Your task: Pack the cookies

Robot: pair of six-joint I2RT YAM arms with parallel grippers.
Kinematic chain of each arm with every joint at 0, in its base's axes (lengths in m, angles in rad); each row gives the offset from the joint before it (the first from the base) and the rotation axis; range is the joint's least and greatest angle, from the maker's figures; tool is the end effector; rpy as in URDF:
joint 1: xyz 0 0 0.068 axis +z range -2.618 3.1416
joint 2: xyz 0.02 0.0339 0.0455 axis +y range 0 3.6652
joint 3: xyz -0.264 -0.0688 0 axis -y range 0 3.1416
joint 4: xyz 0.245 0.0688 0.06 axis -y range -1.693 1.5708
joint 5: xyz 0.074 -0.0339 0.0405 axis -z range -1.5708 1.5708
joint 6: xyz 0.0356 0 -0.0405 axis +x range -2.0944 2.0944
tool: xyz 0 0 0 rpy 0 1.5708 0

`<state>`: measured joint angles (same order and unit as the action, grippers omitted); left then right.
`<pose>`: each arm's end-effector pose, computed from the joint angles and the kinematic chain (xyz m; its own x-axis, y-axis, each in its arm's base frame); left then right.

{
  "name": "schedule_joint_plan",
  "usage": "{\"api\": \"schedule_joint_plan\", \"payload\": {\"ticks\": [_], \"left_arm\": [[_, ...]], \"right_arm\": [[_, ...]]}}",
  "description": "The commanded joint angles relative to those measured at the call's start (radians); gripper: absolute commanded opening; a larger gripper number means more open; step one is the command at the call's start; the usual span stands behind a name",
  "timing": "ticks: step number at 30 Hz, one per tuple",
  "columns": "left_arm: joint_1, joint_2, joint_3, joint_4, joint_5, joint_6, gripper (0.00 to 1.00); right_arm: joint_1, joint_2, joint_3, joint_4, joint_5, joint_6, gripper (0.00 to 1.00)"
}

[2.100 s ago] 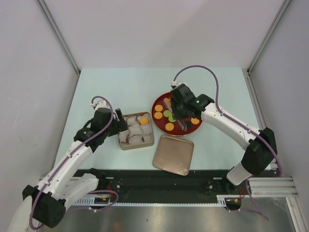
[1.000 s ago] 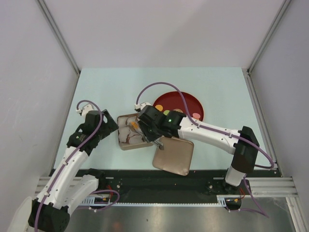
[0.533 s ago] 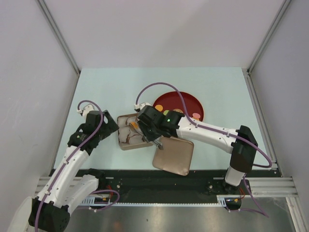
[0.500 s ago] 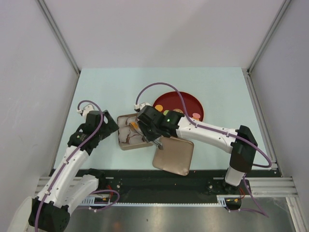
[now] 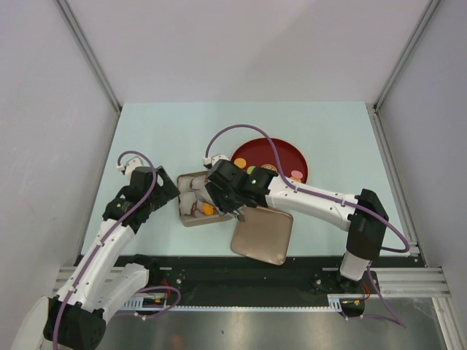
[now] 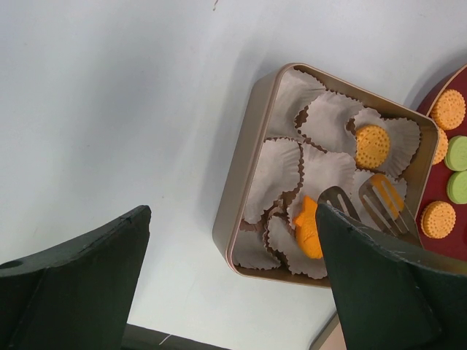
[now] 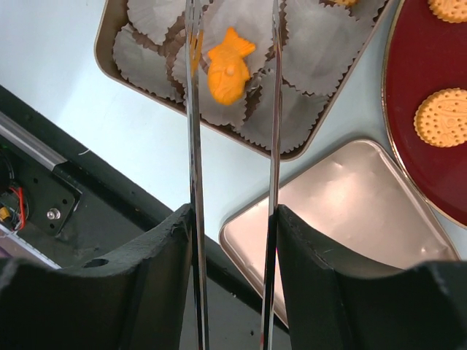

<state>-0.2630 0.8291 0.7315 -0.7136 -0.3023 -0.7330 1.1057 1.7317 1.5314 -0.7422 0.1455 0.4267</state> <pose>0.1628 -0.0328 0.2657 -0.5540 -0.5124 -0.6562 -0.4312 0.8508 -0.3003 0.1744 0.3360 0.2958 -0.6805 -0.4431 -0.5836 -0.6201 0.7726 0.1365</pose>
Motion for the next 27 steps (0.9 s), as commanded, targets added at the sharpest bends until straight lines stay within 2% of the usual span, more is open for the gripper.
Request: {"api": "schedule_joint_plan", "payload": {"ticks": [1,6,11,16,20,27], "left_arm": [[0.01,-0.005,-0.006,0.023,0.008,0.011,1.0],[0.01,-0.008,-0.001,0.025,0.008,0.011,1.0],[0.01,-0.001,-0.003,0.031,0.017,0.01,1.0],[0.01,0.013,-0.006,0.04,0.035,0.009,1.0],[0.01,0.03,-0.004,0.046,0.045,0.009,1.0],[0.011,0.047,-0.006,0.054,0.045,0.017,1.0]], "right_arm": [[-0.015,-0.049,0.01,0.009,0.057,0.017,0.52],[-0.104,-0.168,-0.034,-0.006,0.106,0.02,0.52],[-0.282,-0.29,-0.157,-0.011,0.086,-0.002,0.52],[-0.391,-0.301,-0.237,-0.003,0.082,-0.026,0.51],[-0.425,-0.281,-0.283,0.026,0.054,-0.026,0.51],[-0.415,-0.259,-0.307,0.047,0.026,-0.022,0.51]]}}
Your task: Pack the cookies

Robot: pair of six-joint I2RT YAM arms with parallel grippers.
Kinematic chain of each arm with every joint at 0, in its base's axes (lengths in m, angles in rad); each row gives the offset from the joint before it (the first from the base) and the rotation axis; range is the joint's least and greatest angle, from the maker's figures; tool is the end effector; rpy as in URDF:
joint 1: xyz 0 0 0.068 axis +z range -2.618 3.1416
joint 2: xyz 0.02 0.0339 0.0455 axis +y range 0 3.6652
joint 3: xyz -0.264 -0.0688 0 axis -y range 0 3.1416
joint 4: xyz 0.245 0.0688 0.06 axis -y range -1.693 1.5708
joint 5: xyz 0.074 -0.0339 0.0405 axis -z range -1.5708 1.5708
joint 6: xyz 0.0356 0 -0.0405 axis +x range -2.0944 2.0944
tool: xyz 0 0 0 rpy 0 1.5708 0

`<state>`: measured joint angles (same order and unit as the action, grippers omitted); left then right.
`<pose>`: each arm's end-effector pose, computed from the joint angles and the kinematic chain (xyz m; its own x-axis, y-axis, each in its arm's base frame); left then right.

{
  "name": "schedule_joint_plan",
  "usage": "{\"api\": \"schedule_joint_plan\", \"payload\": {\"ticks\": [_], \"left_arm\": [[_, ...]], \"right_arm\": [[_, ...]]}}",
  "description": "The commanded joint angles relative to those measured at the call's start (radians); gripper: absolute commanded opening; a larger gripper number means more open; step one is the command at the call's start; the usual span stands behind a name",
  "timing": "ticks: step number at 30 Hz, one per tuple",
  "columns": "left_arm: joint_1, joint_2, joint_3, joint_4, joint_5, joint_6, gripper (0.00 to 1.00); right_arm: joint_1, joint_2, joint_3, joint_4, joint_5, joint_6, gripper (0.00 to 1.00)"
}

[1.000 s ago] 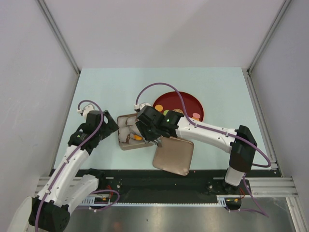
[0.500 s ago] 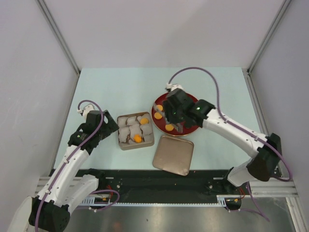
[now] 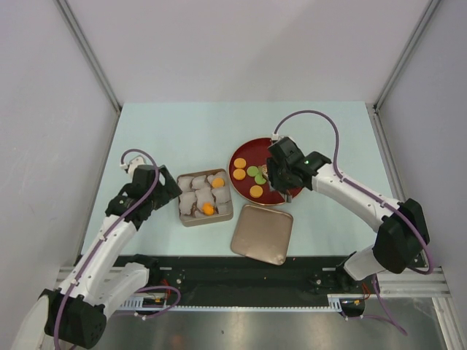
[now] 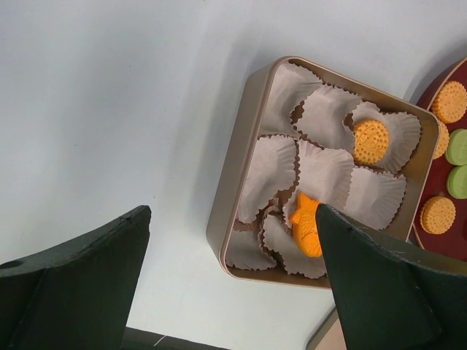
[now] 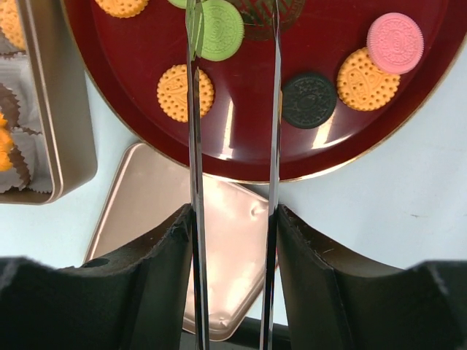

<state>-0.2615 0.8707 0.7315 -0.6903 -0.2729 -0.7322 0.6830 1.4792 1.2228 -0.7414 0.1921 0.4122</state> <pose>0.1705 -0.0357 0.2610 -0.5788 -0.5115 -0.6351 -0.4219 0.8543 -0.3036 0.2425 0.1886 0.2808 -0.8132 -0.1547 -0.5610 -0.2329 0.9700 0.0702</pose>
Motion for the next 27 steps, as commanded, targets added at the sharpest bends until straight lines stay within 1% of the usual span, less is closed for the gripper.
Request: {"api": "schedule_joint_plan", "payload": {"ticks": [1,9,21,27], "left_arm": [[0.01,0.007,-0.009,0.037,0.017,0.014,1.0],[0.008,0.013,-0.018,0.043,0.026,0.011,1.0],[0.008,0.014,-0.023,0.046,0.031,0.014,1.0],[0.008,0.014,-0.024,0.048,0.032,0.014,1.0]], "right_arm": [[0.009,-0.005,-0.008,0.05,-0.026,-0.006,0.51],[0.052,0.018,-0.04,0.076,-0.033,0.013,0.52],[0.055,0.061,-0.08,0.073,0.015,0.014,0.51],[0.055,0.058,-0.089,0.08,-0.006,0.017,0.49]]}}
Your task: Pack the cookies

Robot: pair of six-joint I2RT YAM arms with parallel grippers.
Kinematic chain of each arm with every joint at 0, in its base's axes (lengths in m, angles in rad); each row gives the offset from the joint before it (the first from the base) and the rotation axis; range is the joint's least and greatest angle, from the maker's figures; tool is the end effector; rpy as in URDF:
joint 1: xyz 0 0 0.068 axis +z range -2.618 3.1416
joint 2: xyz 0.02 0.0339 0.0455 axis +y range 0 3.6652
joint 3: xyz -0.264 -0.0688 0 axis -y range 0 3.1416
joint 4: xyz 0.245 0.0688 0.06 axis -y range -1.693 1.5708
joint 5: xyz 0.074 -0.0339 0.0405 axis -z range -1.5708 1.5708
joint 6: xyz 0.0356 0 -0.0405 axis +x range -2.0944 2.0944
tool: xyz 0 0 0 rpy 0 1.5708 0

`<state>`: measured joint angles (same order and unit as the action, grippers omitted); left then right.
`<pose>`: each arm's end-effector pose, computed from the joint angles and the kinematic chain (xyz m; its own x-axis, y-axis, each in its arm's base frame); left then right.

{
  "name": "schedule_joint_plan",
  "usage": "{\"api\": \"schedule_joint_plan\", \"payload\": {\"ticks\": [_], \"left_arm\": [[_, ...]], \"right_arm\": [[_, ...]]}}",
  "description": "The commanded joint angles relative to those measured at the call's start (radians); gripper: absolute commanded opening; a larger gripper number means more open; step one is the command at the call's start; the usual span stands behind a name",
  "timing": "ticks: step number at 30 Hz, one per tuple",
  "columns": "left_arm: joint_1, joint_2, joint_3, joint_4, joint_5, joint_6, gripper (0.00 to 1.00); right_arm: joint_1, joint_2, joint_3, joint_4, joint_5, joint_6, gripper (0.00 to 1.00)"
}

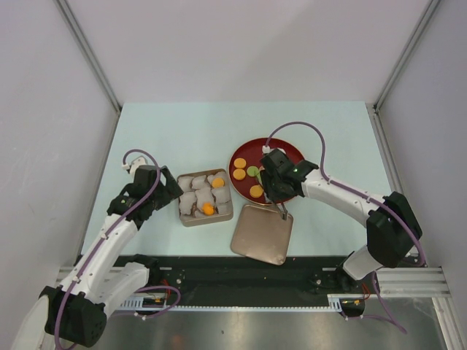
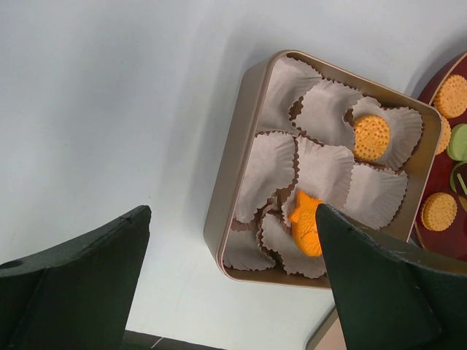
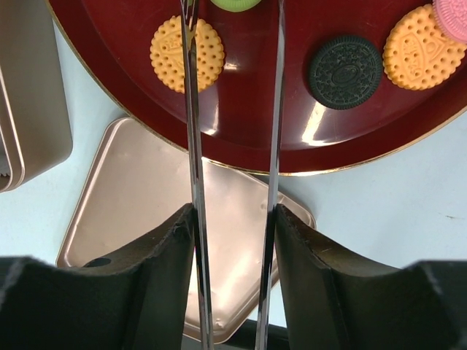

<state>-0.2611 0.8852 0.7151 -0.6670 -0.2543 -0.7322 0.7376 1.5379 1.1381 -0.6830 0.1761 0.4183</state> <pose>0.1734 -0.0371 0.2550 -0.5919 -0.5116 -0.6229 -0.4149 0.8559 -0.3087 0.2347 0.2049 0.2409 -0.8416 -0.2244 -0.4913 -0.2839 0.9576 0.0491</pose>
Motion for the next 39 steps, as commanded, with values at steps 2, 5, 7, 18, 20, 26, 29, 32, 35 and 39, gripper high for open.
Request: {"api": "schedule_joint_plan", "payload": {"ticks": [2,5,7,18,20,26,29,32,35,39], "left_arm": [[0.008,0.001,-0.006,0.024,0.013,0.016,1.0],[0.01,0.0,-0.008,0.024,0.012,0.014,1.0],[0.01,-0.002,-0.008,0.024,0.013,0.014,1.0],[0.008,0.0,-0.009,0.024,0.012,0.016,1.0],[0.008,0.0,-0.009,0.024,0.012,0.017,1.0],[0.008,-0.002,-0.009,0.026,0.013,0.017,1.0],[0.01,0.0,-0.008,0.024,0.013,0.017,1.0],[0.008,-0.002,-0.006,0.018,0.003,0.014,1.0],[0.008,-0.014,0.0,0.006,-0.016,0.007,1.0],[0.01,-0.035,0.003,-0.008,-0.036,-0.004,1.0]], "right_arm": [[0.003,-0.002,0.003,0.017,0.008,0.013,0.45],[0.006,-0.022,0.018,0.005,0.01,0.014,0.37],[0.011,-0.042,0.035,-0.012,0.019,0.016,0.33],[0.114,-0.088,0.274,-0.095,0.065,0.013,0.3],[0.149,-0.069,0.299,-0.096,0.062,0.01,0.3],[0.206,-0.006,0.35,-0.079,0.027,0.011,0.31],[0.233,0.039,0.368,-0.049,-0.001,0.011,0.31],[0.255,0.1,0.406,-0.044,-0.015,0.004,0.3],[0.259,0.152,0.442,-0.03,-0.038,-0.006,0.3],[0.261,0.2,0.486,-0.021,-0.059,-0.013,0.3]]}}
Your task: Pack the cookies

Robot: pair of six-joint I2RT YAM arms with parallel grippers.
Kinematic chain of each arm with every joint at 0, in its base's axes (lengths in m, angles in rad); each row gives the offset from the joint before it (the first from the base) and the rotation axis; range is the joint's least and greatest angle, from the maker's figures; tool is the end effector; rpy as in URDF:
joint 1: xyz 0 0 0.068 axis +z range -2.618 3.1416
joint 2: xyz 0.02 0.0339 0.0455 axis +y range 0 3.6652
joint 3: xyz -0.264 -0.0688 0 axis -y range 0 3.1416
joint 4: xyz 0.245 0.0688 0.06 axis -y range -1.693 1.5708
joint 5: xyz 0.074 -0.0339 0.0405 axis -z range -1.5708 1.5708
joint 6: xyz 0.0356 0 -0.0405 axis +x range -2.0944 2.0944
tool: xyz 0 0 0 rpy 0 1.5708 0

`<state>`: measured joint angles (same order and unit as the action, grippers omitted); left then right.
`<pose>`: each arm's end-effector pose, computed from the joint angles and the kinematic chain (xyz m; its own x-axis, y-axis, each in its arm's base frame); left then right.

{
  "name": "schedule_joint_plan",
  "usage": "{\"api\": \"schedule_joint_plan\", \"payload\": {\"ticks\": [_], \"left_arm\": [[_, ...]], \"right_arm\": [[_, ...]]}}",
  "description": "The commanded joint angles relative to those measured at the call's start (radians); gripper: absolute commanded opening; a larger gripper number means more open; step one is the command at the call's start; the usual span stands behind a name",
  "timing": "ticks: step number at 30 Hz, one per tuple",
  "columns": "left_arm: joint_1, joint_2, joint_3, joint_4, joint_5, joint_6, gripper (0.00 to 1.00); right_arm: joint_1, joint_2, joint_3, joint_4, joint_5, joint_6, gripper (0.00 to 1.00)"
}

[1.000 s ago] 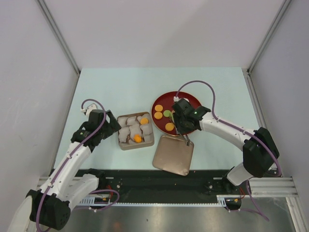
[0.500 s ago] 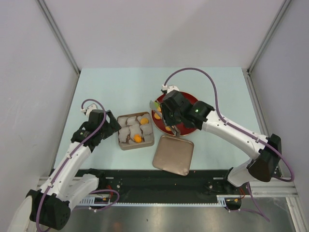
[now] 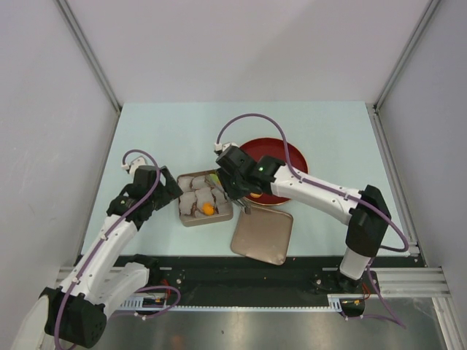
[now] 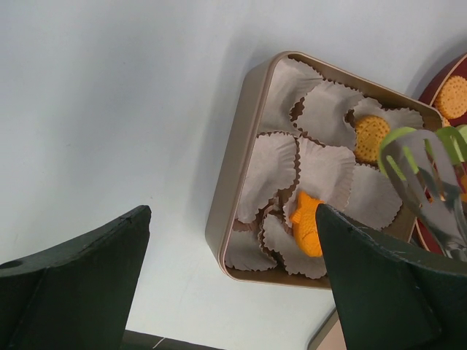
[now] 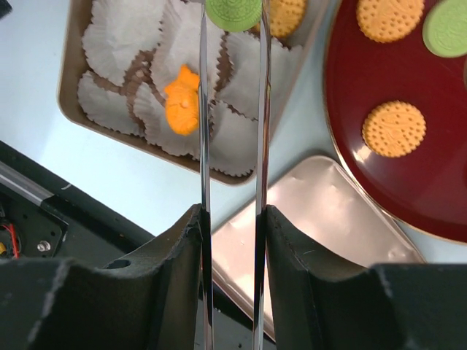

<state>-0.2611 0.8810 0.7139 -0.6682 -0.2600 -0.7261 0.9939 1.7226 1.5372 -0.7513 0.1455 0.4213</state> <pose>0.1727 -0.0367 0.2552 -0.5907 -0.5063 -0.6283 -0.4137 0.8585 -0.3029 0.2097 0.3127 0.3003 -0.7210 -0.3661 -0.5884 -0.5343 0.8343 0.1357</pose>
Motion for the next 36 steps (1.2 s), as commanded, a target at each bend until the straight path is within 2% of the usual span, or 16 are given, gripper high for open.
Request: {"api": "schedule_joint_plan", "payload": {"ticks": [1,29,32,36], "left_arm": [[0.01,-0.034,0.004,-0.008,-0.031,-0.009,1.0],[0.016,-0.03,-0.007,0.001,-0.018,0.007,1.0],[0.016,-0.028,-0.008,0.001,-0.018,0.007,1.0],[0.016,-0.025,-0.01,0.004,-0.018,0.005,1.0]], "right_arm": [[0.005,0.031,0.093,0.052,-0.038,-0.018,0.3],[0.0,0.193,0.219,0.072,-0.104,-0.032,0.31],[-0.005,0.2,0.222,0.07,-0.103,-0.033,0.31],[-0.012,0.204,0.221,0.07,-0.098,-0.032,0.37]]}}
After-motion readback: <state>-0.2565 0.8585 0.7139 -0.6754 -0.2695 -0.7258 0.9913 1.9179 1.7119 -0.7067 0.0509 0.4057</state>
